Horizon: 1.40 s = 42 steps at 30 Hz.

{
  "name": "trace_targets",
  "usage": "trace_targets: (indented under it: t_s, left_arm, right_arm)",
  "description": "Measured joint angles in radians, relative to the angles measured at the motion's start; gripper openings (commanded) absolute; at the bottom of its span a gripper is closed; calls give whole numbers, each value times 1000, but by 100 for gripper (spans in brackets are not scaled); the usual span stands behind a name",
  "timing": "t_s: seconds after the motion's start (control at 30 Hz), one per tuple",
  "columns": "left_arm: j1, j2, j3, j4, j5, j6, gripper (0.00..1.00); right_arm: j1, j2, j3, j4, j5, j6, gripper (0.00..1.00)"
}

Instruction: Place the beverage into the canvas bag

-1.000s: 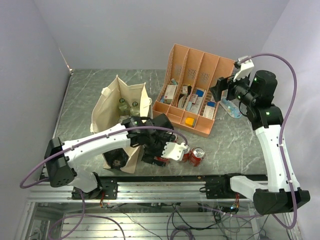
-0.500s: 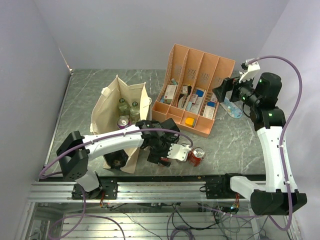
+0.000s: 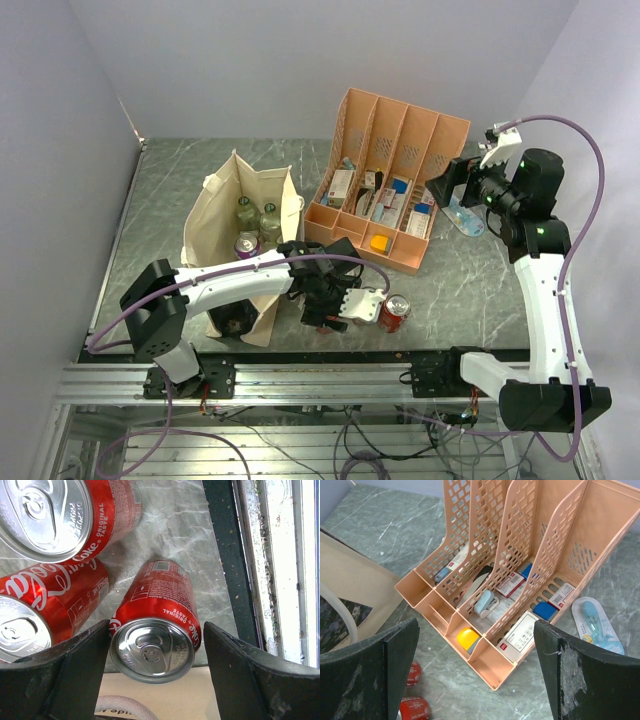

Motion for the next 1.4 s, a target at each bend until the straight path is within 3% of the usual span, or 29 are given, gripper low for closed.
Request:
trace_targets:
  t_s: [0.17,0.47,0.77,0.93,1.17,1.4]
  left_arm:
    - [0,0,0,8,11,-11,59]
    - [2,3,78,-55,72,-22,7]
    - [19,-28,286,-172,139,10,7]
    - [85,-77,458,-207,187,-1,7]
    - [285,-187,612,-197,246,-61,7]
    - [566,-302,628,-189,292,-128,7]
  right_arm:
    - [0,0,-10,3,-6,6,97]
    - [-11,-1,-17,8,-22,14,97]
    - [-23,8,-10,6,-29,11,98]
    - [-25,51,27,6,-50,2,99]
    - [-26,145,100,10,-113,-9,100]
    - [-26,261,200,14,-126,-20,97]
